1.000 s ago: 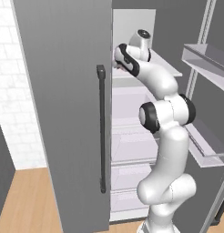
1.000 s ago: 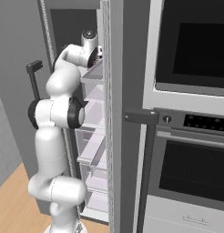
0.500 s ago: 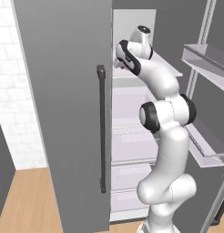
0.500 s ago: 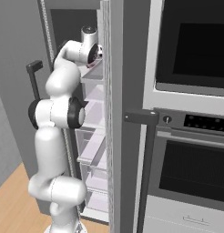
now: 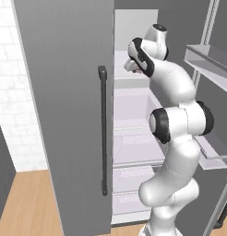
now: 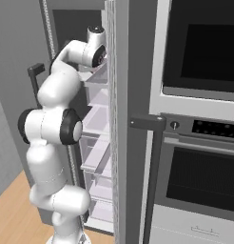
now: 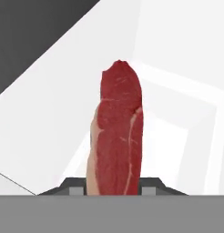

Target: Place one lime and one steak in each tupperware on the nearby counter, to pack two identical lunches.

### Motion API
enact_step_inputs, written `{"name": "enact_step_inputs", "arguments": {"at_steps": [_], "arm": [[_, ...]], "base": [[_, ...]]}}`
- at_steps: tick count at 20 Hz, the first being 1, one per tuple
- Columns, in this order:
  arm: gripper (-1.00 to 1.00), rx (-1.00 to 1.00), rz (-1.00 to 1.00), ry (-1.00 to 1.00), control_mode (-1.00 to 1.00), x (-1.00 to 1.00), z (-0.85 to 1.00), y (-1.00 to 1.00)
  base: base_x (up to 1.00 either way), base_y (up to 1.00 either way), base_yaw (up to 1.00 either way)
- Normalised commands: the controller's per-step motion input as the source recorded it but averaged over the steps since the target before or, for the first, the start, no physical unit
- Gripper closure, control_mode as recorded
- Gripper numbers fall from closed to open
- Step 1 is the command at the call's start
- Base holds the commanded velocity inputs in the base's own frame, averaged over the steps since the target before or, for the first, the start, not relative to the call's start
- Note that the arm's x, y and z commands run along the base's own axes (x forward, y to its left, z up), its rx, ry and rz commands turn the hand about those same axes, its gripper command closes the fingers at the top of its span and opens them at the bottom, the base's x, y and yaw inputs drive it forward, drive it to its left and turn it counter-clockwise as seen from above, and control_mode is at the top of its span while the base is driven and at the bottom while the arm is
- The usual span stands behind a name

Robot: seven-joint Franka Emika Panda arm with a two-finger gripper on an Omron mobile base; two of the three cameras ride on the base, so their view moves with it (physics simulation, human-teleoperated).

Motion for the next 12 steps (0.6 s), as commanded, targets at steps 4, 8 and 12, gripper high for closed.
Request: {"name": "enact_step_inputs", "arguments": {"at_steps": [4, 8, 12], "arm": [[1.00, 0.00, -0.14, 0.00, -1.00, -1.00, -0.24, 0.09], [1.00, 0.00, -0.24, 0.00, -1.00, -1.00, -0.19, 0.00], [1.00, 0.00, -0.28, 0.01, -1.00, -1.00, 0.00, -0.01]], "base": [[0.00, 0.00, 0.00], [0.00, 0.00, 0.00], [0.00, 0.00, 0.00]]}}
